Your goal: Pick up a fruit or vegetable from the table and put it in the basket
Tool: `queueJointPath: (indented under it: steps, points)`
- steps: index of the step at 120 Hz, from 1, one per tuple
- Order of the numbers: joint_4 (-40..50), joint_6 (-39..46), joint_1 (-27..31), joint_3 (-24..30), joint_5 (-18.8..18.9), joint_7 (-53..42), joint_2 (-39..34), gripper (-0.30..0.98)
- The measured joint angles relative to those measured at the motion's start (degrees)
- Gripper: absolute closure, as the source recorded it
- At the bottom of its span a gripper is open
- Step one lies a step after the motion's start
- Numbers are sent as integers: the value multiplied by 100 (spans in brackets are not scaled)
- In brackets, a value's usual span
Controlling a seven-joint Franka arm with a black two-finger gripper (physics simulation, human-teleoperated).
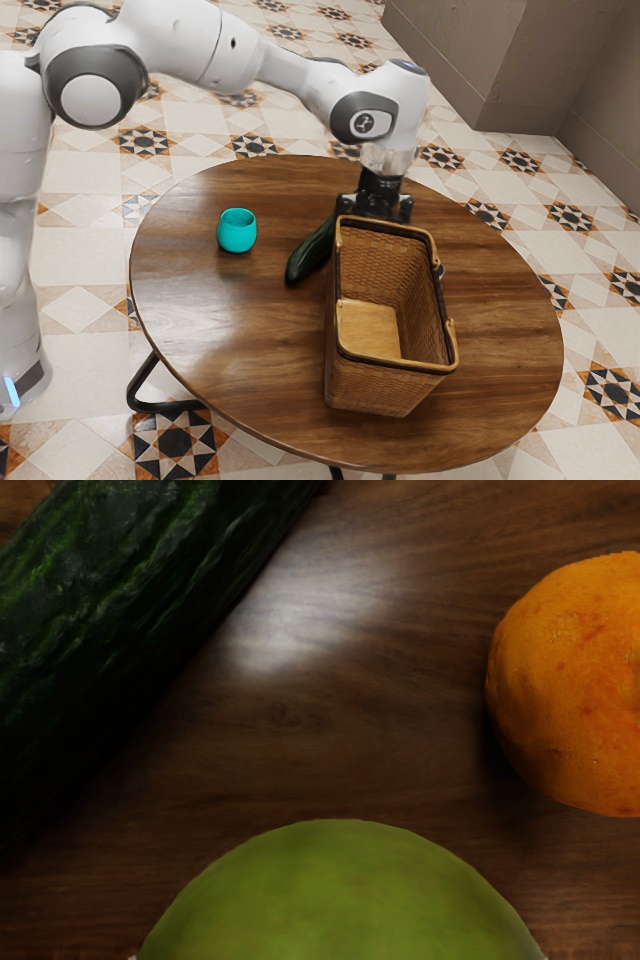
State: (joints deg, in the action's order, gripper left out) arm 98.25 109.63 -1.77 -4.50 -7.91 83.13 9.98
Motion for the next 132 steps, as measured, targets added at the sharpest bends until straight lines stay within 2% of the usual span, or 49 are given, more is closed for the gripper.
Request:
queueJointPath:
  steps: [24,32,40,53,70,88,104,114,118,125,132]
  points:
    - [-1876,-1765,17,25,455,186,-339,30]
    - [-2200,-2216,-25,250,606,267,-294,31]
    - [-2395,-2504,-320,543,696,346,-212,31]
    - [-2465,-2670,-893,787,754,456,-15,31]
    - [-2410,-2630,-990,835,770,565,348,32]
    - [-2396,-2490,-1064,836,782,614,413,11]
    - [-2397,-2447,-1065,909,778,645,320,4]
    - [-2433,-2803,-1086,1270,847,645,-254,2]
    - [-2449,-2901,-1246,1074,945,476,-485,2]
    - [-2441,-2817,-1500,259,1059,-195,-680,1]
    - [-2433,-2654,-1148,-195,1228,-984,-719,1]
